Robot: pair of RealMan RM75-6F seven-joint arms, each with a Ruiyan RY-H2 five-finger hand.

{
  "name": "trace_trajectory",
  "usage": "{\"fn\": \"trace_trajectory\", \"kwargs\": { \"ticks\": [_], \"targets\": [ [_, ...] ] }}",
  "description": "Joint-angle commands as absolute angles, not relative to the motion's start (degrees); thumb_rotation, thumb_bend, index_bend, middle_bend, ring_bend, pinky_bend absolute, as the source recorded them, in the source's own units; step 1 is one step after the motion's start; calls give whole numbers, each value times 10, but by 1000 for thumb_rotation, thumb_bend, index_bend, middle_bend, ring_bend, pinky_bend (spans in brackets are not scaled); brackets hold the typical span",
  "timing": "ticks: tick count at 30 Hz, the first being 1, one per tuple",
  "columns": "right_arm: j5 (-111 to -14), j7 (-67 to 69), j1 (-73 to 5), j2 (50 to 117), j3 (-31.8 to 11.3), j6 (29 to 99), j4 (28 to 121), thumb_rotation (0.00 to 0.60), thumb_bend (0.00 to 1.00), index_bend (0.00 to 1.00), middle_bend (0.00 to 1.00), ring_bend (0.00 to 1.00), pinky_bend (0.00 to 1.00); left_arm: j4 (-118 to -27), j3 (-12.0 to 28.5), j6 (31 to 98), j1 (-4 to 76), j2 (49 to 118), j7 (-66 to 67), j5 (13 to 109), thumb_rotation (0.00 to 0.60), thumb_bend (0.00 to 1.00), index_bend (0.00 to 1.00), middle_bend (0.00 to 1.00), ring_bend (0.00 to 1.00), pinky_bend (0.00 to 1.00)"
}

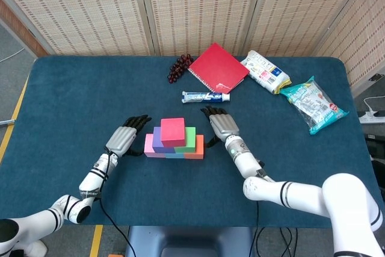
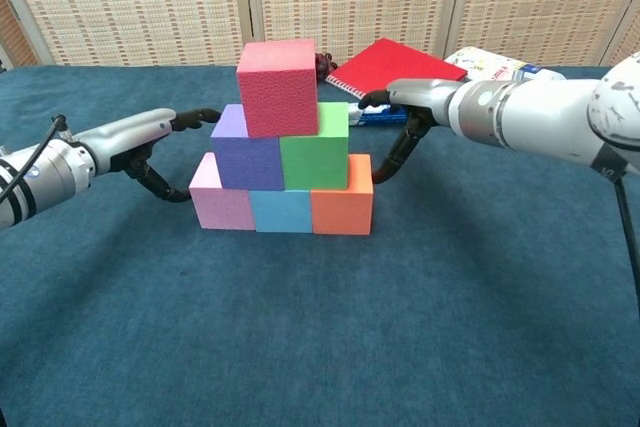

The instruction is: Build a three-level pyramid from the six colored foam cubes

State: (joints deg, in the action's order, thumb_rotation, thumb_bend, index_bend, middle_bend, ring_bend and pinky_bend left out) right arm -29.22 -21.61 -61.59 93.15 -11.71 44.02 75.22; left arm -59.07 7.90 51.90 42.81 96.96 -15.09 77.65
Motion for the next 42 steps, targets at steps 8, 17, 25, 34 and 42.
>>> {"fn": "trace_trajectory", "kwargs": {
  "ticks": [8,17,25,34,42],
  "targets": [
    [-288,-225,-620,938,-122,440,743,600,0,0,7,0,0,-583,78,518,431,976,-161,784,600,282,0,0,0,28],
    [-286,-232,-618,932,-123,443,753,600,0,0,7,0,0,-584,79,520,431,975,-163,787,600,279,0,0,0,28],
    [-282,-241,-610,911,-117,451,781,600,0,0,7,0,0,-594,77,525,424,964,-157,785,600,279,0,0,0,27],
    [-279,-247,-607,898,-113,455,800,600,0,0,7,0,0,-608,78,530,419,952,-147,783,600,280,0,0,0,27],
    [-326,-239,-573,815,-107,500,904,600,0,0,7,0,0,-648,80,571,391,905,-128,780,600,282,0,0,0,28]
  ]
}}
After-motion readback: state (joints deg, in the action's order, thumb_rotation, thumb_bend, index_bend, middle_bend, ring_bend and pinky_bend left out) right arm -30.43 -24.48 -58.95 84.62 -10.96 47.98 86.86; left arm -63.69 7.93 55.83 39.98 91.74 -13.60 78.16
